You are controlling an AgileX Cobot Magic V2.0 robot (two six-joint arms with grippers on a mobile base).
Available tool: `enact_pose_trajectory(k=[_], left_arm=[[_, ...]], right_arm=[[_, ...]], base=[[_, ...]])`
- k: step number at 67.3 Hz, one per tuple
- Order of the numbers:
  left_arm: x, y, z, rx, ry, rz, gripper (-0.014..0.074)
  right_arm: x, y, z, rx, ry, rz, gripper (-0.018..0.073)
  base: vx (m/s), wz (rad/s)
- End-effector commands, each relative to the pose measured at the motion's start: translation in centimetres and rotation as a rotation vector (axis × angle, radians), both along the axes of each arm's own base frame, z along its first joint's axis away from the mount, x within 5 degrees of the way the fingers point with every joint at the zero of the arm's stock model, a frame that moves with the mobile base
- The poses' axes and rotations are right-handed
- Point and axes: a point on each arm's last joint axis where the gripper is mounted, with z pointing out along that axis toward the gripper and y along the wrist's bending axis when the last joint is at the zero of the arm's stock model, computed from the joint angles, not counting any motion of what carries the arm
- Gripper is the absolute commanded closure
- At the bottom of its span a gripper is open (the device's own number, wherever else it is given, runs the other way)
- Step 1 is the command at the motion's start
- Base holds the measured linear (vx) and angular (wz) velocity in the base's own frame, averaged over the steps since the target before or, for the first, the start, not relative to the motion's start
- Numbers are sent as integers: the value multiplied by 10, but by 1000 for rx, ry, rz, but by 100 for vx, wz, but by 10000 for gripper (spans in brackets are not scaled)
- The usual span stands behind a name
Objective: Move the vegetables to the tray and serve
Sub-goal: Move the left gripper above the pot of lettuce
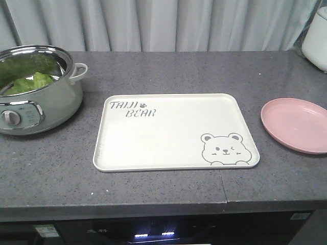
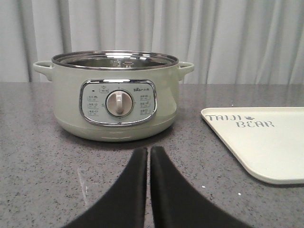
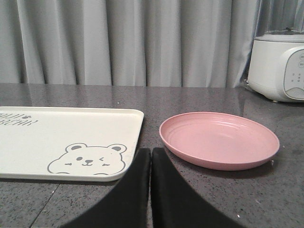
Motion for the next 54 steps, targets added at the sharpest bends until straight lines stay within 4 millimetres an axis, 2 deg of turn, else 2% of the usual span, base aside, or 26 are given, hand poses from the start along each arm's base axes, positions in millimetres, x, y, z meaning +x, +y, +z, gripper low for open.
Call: enact_pose_trajectory(k=[1, 54], left_arm=[[0, 0, -1, -13, -64, -3, 602], [0, 0, -1, -13, -64, -3, 602]], right_arm=[[0, 0, 2, -2, -65, -3, 565], [0, 0, 2, -2, -65, -3, 565]], base=[[10, 7], [6, 3]])
